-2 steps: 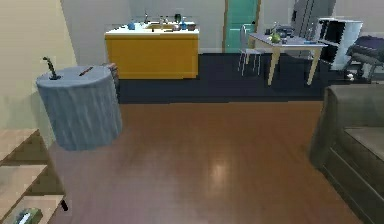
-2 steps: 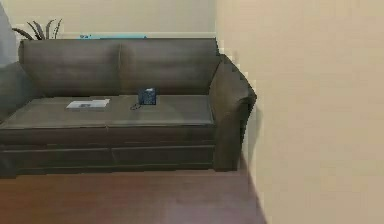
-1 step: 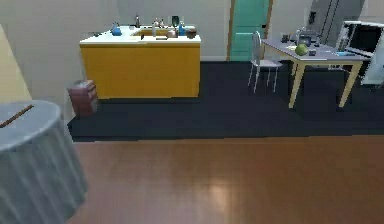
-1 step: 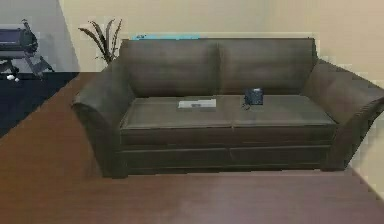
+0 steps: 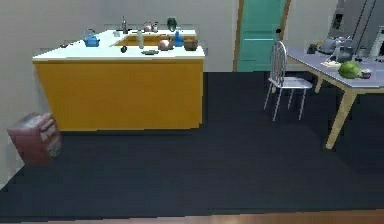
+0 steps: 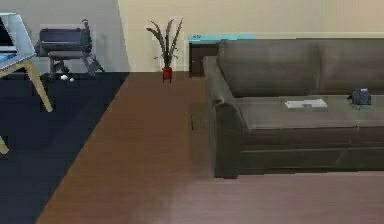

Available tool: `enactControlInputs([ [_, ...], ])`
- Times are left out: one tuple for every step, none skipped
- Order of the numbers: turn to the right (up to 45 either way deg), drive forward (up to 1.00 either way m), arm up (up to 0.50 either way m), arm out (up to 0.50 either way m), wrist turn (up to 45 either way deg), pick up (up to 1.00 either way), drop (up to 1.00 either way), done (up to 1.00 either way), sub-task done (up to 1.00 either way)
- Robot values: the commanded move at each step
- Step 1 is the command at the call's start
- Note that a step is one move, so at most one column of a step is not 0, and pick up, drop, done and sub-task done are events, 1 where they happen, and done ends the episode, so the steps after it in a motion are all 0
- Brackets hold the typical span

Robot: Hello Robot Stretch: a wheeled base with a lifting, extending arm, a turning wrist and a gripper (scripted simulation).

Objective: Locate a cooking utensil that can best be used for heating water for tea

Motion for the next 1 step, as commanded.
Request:
enactControlInputs([
  [-3.0, 0.00, 0.00, 0.00, 0.0, 0.00, 0.00, 0.00, 0.00],
])
